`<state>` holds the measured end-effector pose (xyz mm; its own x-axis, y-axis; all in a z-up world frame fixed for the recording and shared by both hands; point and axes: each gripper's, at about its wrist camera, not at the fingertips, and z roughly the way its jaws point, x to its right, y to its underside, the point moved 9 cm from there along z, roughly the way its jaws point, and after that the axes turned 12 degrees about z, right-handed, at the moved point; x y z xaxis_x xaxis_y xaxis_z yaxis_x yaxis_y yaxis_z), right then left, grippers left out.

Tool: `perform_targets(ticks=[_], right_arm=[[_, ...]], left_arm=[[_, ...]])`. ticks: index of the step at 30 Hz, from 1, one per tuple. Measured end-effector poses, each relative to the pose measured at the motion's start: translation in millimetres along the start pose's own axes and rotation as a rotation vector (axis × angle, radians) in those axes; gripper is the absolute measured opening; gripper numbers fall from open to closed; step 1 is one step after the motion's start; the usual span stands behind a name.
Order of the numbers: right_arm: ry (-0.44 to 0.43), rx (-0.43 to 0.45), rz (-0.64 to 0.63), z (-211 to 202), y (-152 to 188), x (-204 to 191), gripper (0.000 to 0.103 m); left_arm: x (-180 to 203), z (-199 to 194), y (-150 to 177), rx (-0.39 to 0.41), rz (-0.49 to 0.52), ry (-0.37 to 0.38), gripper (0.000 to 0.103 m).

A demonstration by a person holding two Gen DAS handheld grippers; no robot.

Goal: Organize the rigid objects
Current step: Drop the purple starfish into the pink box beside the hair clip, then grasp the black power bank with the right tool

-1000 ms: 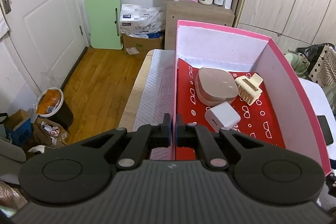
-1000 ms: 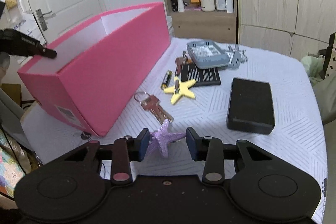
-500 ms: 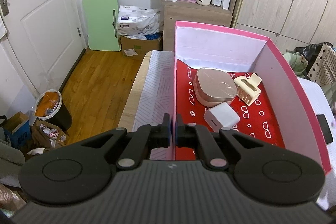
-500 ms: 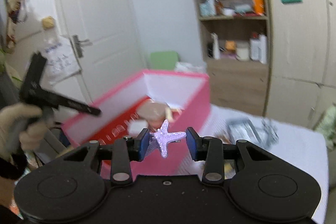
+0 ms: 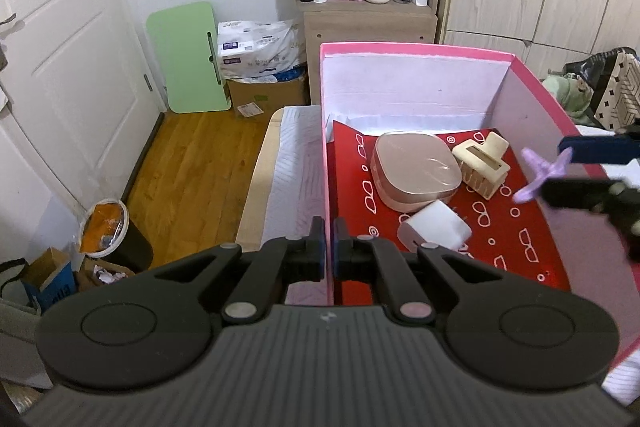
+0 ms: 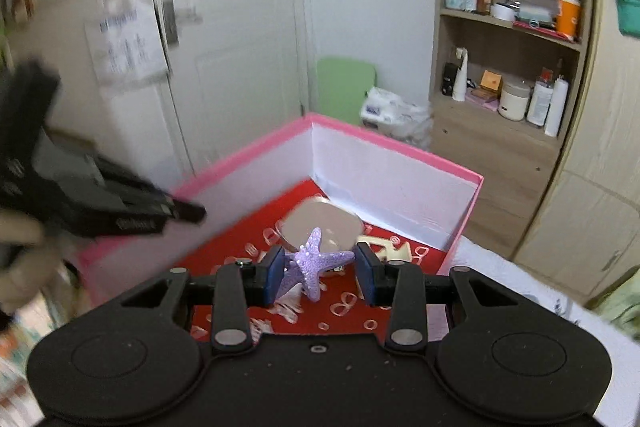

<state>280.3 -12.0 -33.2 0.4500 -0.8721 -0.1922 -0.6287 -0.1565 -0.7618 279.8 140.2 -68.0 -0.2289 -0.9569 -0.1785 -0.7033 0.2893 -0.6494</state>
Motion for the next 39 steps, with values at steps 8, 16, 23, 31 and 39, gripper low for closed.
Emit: perform_targets(ticks=[8,16,23,31,39], right_arm=[[0.132,-0.099,-0.098,30.5,4.8,-3.7,0.043],[0.122,-0.150,-0.177,40.6,5.7,-3.1,0.044],[0.067,-0.046,-0.039,18.0,-10.9,13.6,0.046],[-0.113,0.133,0.293,-80.1,2.7,60.9,0.051],[0.063,0.123,0.346,-120.4,78.8,116.2,0.058]], left_arm=[[1.5,13.3,0.1,-0.014,0.028,-0.013,0.003],[2.6,14.3,1.1,-0.021,0.038,-0.022,0.003],[1.8,12.1,2.1,-0.018,0.046,-0.035,0.003],[1.6,10.4,1.1,-0.011,0.049,-0.040,0.003],[2.3,8.3,0.5,0.017,0.054,-0.058,0.004]])
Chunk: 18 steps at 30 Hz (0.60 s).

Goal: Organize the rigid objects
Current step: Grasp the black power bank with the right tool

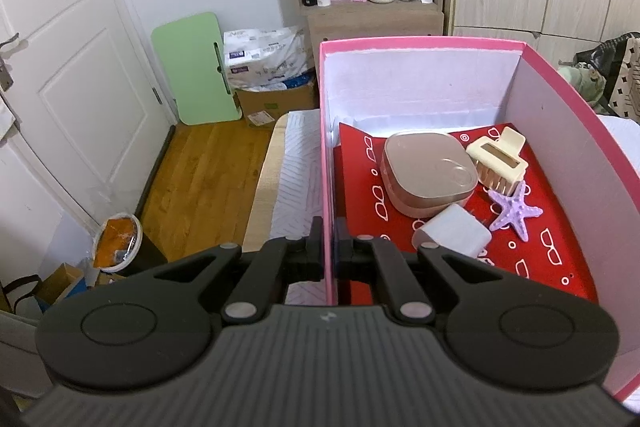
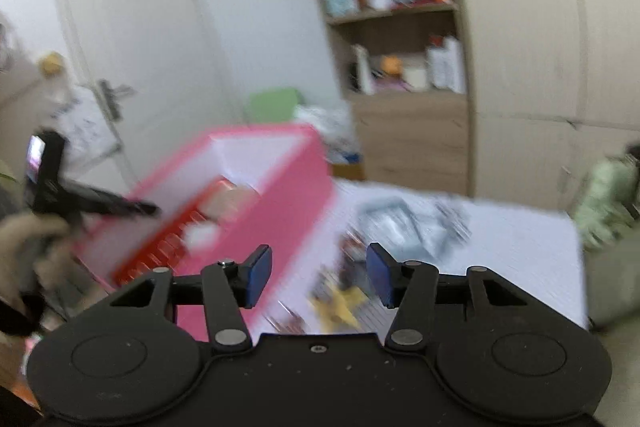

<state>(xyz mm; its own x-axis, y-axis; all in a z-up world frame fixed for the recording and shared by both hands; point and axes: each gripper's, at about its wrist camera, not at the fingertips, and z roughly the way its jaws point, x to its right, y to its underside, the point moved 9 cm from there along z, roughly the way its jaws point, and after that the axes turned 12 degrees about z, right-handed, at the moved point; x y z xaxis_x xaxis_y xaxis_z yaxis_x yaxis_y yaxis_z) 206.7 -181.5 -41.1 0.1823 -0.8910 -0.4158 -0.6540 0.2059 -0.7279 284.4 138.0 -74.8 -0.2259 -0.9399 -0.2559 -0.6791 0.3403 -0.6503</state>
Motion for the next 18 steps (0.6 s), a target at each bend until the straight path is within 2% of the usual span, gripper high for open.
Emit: perform_targets(ticks=[7,9,11,14,18], right_arm=[[0.176,-0.084,0.036,9.8,38.2,51.5,0.058],[0.216,-0.096,0.023,12.8,42.7,61.1,0.062],[0.230,-0.086,-0.005,13.9,47.4,66.2,0.070],[0.273,-0.105,-0.004,25.0,47.8,74.1,0.072],[0.278,-0.101,0.040,37.6,45.4,78.7,0.078]], left_arm=[[0.0,0.0,-1.7,0.004,0.008,-0.013,0.004],[0.9,0.0,-1.9,-0.001,0.018,-0.019,0.004],[1.2,0.4,-1.9,-0.002,0.025,-0.021,0.005],[1.4,0.9,-2.6,0.000,0.030,-0.017,0.004],[2.2,0.7,-1.8,0.005,0.033,-0.017,0.004]])
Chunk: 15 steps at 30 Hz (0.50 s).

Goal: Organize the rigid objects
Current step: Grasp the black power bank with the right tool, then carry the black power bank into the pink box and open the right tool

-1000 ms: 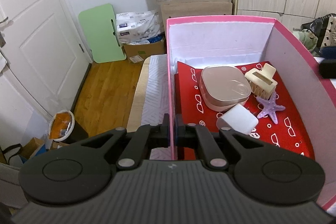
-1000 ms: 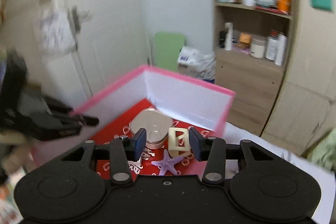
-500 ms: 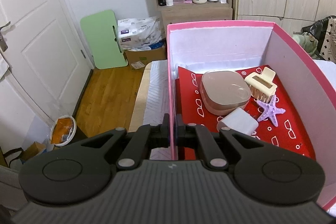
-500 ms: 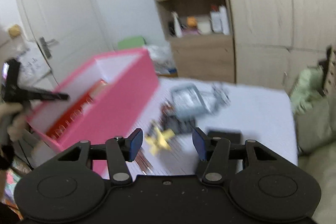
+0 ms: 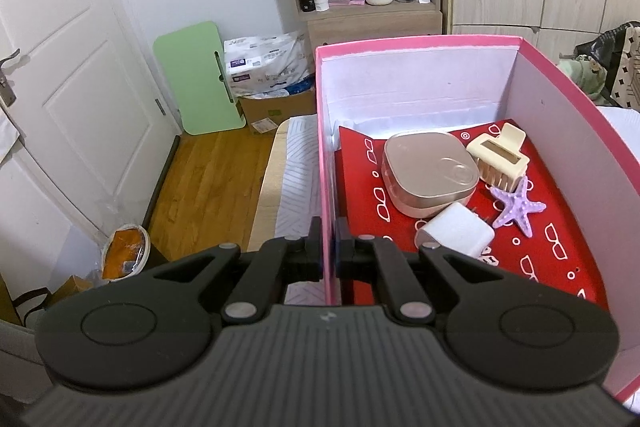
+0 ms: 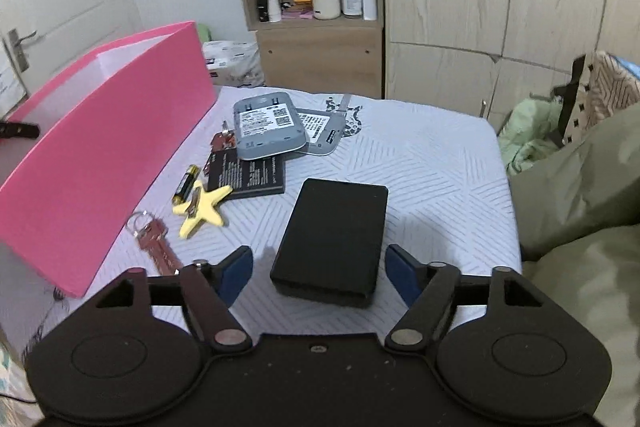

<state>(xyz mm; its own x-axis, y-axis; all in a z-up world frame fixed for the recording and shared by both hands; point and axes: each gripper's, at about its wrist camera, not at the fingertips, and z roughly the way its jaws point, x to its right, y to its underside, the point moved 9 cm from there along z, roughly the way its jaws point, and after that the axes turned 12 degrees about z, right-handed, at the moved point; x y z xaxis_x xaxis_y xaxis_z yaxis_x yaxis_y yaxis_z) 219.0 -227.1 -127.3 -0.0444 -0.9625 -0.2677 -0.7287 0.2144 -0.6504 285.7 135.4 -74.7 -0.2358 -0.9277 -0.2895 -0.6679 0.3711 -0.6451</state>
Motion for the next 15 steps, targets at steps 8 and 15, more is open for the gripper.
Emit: perform_targets(ticks=[8,15], right_arm=[[0.107,-0.029,0.050,28.3,-4.4,4.2,0.079],[0.096,-0.037,-0.019,32.4,-7.4,-9.4,0.069]], left_arm=[[2.3,0.1,-1.2,0.001,0.021,-0.011,0.005],[0.4,-2.2,-1.0,0.016,0.012,-0.015,0.005]])
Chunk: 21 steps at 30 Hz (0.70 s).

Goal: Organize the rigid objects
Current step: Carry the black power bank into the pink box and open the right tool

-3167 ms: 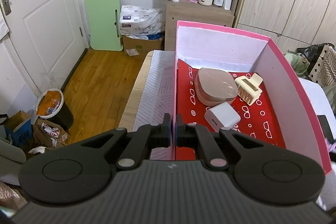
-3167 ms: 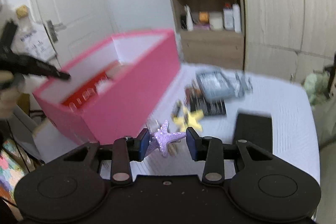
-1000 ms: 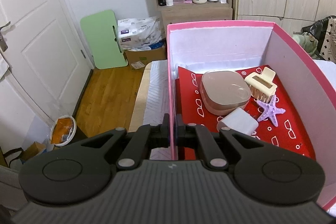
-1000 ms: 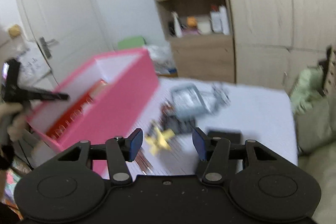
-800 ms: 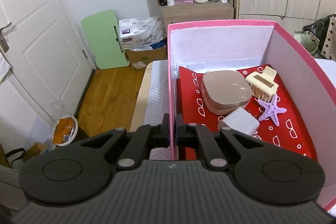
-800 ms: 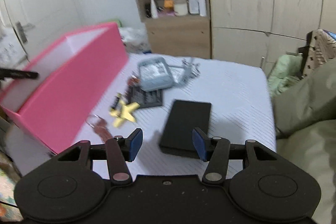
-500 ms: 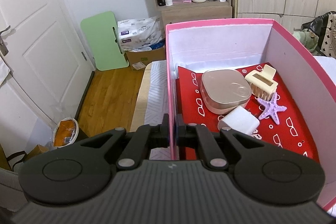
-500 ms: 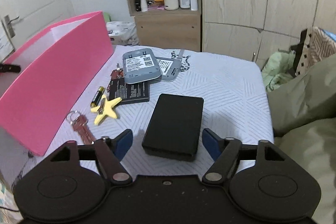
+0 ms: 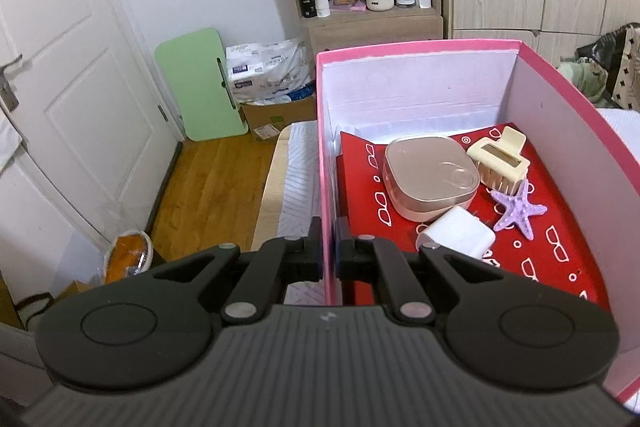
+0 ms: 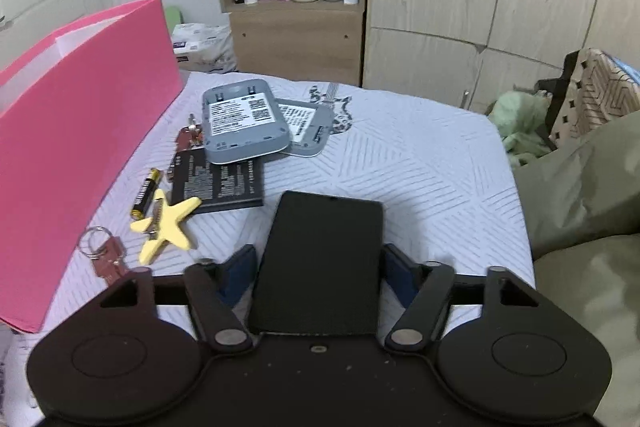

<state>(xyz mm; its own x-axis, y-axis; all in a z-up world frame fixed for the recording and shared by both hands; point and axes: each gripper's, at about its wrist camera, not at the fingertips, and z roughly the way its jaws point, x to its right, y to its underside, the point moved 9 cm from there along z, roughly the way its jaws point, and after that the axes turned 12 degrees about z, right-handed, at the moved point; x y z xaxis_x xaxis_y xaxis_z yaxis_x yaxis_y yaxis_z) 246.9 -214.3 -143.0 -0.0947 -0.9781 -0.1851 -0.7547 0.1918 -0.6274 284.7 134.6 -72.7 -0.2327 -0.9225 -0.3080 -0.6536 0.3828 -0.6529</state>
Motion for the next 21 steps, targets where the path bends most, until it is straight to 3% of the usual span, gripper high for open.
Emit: perform_targets(ticks=[5,11,21], right_arm=[[-0.027,-0.008,0.020,-5.2,-2.1,1.0,0.068],[-0.115,0.045,0.021,-37.0,-13.8,-21.9,0.068],[-0.416,0.066,-0.141,-111.3,-51.8,-131.5,0.069]], left_arm=[[-1.0,-0.8,-1.1,0.010,-0.005,0.002,0.005],[-2.1,-4.7,-2.7,0.047,-0.010,-0.001,0.004],[-1.1,-5.8,-4.5,0.069,0.000,-0.002,0.004]])
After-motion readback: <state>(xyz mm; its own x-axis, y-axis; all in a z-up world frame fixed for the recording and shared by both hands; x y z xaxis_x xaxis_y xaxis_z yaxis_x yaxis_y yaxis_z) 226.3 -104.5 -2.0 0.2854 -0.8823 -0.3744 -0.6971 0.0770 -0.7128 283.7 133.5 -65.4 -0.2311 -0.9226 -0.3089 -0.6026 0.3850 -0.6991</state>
